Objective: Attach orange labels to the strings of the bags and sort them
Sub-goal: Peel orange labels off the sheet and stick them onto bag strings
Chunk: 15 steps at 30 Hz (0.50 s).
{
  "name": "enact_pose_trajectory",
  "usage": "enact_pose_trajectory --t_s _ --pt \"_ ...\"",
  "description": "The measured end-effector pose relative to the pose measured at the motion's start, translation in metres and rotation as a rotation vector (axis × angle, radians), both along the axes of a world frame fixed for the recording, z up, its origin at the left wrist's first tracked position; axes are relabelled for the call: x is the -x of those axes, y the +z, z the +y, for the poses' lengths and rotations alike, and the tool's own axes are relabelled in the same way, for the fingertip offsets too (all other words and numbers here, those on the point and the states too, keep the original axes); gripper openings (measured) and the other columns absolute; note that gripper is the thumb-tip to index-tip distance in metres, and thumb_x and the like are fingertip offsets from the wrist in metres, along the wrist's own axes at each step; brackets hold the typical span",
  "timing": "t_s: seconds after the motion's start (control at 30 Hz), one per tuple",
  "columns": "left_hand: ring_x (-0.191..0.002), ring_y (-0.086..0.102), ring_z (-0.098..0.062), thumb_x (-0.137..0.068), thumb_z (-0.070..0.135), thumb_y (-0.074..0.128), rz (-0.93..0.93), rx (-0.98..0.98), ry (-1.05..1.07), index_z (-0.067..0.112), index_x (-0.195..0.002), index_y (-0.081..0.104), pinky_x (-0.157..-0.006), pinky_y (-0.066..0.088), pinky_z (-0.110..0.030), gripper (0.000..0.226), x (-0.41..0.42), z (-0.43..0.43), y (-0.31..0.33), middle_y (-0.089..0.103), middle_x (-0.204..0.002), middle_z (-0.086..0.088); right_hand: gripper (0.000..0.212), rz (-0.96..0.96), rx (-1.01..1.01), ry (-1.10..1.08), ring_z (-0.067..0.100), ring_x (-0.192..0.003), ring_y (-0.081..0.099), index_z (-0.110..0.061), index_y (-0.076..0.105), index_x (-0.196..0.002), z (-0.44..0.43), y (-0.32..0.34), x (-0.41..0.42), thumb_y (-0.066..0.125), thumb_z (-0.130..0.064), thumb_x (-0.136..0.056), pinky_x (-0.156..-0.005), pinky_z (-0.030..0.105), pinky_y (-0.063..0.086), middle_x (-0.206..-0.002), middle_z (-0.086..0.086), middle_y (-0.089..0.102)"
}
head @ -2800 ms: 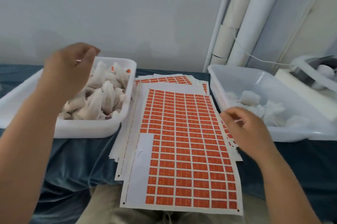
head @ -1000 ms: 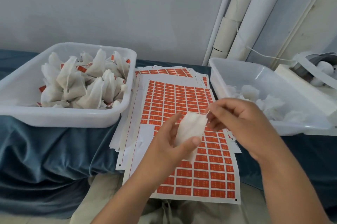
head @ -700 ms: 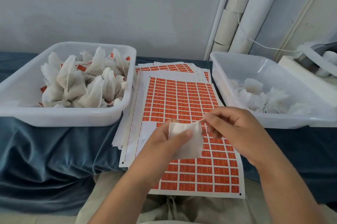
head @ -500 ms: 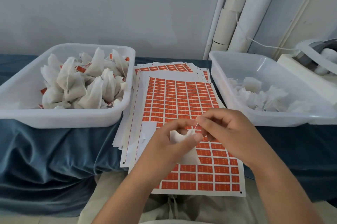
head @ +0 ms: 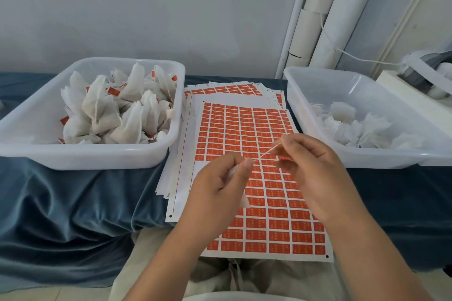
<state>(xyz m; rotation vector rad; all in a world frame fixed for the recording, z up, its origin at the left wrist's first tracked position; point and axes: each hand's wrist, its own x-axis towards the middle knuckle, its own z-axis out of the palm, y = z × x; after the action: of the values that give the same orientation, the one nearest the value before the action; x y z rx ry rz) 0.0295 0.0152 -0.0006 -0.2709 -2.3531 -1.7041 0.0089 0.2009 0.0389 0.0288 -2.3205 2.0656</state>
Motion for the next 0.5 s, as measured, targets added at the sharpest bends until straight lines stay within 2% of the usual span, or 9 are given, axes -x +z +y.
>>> enact_pose_trajectory --t_s 0.07,0.1,0.13,0.2,0.23,0.3,0.37,0.43,0.5 --pt "-0.079 0.066 -0.007 -0.091 0.072 0.041 -0.046 0.012 -0.060 0.040 -0.086 0.068 -0.066 0.050 -0.012 0.042 0.001 0.002 -0.002 0.069 -0.079 0.011 0.024 -0.095 0.324 0.079 0.018 -0.109 0.076 -0.029 0.081 -0.101 -0.008 -0.007 0.002 0.066 -0.047 -0.094 -0.098 0.040 0.059 -0.112 0.000 0.079" --pt "-0.080 0.066 -0.003 -0.093 0.073 0.040 -0.068 0.042 -0.072 0.044 -0.088 0.070 -0.064 0.049 -0.013 0.042 0.002 0.003 -0.003 0.070 -0.081 0.014 0.022 -0.139 0.476 0.126 0.020 -0.103 0.077 -0.024 0.080 -0.099 -0.011 -0.009 0.002 0.067 -0.042 -0.096 -0.096 0.040 0.060 -0.105 0.004 0.079" --pt "-0.086 0.066 0.001 -0.095 0.073 0.038 -0.093 0.066 -0.062 0.049 -0.091 0.071 -0.067 0.048 -0.013 0.041 0.004 0.001 -0.005 0.072 -0.086 0.018 0.020 -0.170 0.587 0.161 0.017 -0.090 0.076 -0.021 0.078 -0.096 -0.012 -0.010 0.002 0.067 -0.038 -0.098 -0.092 0.038 0.060 -0.090 0.004 0.075" --pt "-0.099 0.066 0.009 -0.097 0.075 0.031 -0.175 0.060 0.034 0.054 -0.102 0.069 -0.082 0.052 -0.019 0.044 0.010 -0.005 -0.005 0.072 -0.103 0.027 0.021 -0.204 0.737 0.168 0.011 -0.062 0.056 -0.020 0.073 -0.088 -0.011 -0.013 0.005 0.064 -0.033 -0.102 -0.075 0.031 0.060 -0.067 -0.001 0.053" --pt "-0.100 0.067 0.008 -0.099 0.074 0.028 -0.211 0.034 0.101 0.051 -0.105 0.067 -0.085 0.055 -0.024 0.046 0.014 -0.011 -0.005 0.072 -0.104 0.028 0.025 -0.226 0.774 0.137 0.010 -0.056 0.044 -0.021 0.072 -0.085 -0.010 -0.014 0.008 0.061 -0.031 -0.105 -0.063 0.027 0.055 -0.066 -0.002 0.045" --pt "-0.091 0.071 0.005 -0.105 0.068 0.030 -0.275 -0.072 0.212 0.052 -0.097 0.067 -0.079 0.055 -0.027 0.041 0.023 -0.025 -0.002 0.071 -0.095 0.034 0.034 -0.256 0.701 0.061 0.008 -0.051 0.035 -0.022 0.069 -0.078 -0.005 -0.017 0.013 0.057 -0.032 -0.108 -0.048 0.021 0.040 -0.064 -0.004 0.043" --pt "-0.089 0.072 0.000 -0.106 0.062 0.039 -0.378 -0.277 0.252 0.064 -0.088 0.065 -0.072 0.052 -0.031 0.031 0.029 -0.038 -0.001 0.070 -0.087 0.036 0.035 -0.288 0.574 0.021 0.007 -0.049 0.036 -0.022 0.067 -0.078 -0.002 -0.023 0.019 0.056 -0.035 -0.108 -0.045 0.020 0.036 -0.063 -0.004 0.046" --pt "-0.104 0.071 -0.004 -0.105 0.054 0.053 -0.471 -0.518 0.271 0.054 -0.096 0.068 -0.075 0.056 -0.034 0.018 0.036 -0.050 -0.005 0.073 -0.097 0.025 0.033 -0.358 0.584 0.007 0.007 -0.049 0.036 -0.020 0.066 -0.079 -0.001 -0.030 0.024 0.058 -0.033 -0.107 -0.044 0.021 0.036 -0.062 -0.003 0.046" --pt "-0.104 0.072 -0.010 -0.101 0.052 0.064 -0.548 -0.590 0.327 0.045 -0.102 0.067 -0.081 0.061 -0.037 0.008 0.043 -0.059 -0.009 0.076 -0.098 0.018 0.030 -0.441 0.662 -0.015 0.007 -0.048 0.036 -0.018 0.066 -0.079 0.001 -0.038 0.030 0.061 -0.030 -0.105 -0.042 0.021 0.036 -0.061 -0.003 0.045"
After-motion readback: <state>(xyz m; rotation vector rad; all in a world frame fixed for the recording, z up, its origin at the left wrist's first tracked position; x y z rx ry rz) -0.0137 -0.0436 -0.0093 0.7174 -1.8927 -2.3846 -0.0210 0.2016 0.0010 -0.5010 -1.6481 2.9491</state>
